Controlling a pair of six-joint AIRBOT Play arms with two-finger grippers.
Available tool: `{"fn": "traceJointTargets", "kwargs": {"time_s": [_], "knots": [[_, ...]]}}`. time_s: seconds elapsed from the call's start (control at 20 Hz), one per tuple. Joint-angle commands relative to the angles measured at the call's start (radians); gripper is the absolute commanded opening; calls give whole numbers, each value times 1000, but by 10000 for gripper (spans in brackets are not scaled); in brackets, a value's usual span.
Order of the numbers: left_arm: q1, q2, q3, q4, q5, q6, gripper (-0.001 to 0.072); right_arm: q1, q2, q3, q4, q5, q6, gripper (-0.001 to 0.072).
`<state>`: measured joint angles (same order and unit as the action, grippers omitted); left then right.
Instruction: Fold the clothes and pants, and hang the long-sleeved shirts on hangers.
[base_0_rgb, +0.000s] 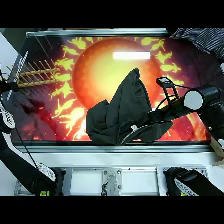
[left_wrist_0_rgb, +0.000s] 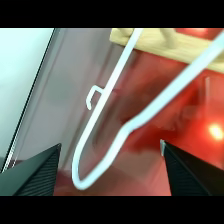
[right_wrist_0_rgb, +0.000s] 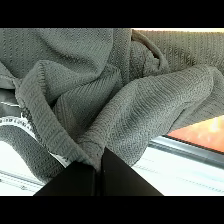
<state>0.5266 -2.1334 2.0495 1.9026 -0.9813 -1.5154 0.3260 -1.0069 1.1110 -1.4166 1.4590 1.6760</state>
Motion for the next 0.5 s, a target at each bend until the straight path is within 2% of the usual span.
{"fn": "traceJointTargets", "kwargs": {"time_s": [0.0, 0.45], "knots": [[15, -39, -22, 29, 76, 39, 714, 0, 1, 0, 0, 0, 0, 22], [38, -77, -36, 14, 253, 27, 713, 0, 1, 0, 0, 0, 0, 22]]}}
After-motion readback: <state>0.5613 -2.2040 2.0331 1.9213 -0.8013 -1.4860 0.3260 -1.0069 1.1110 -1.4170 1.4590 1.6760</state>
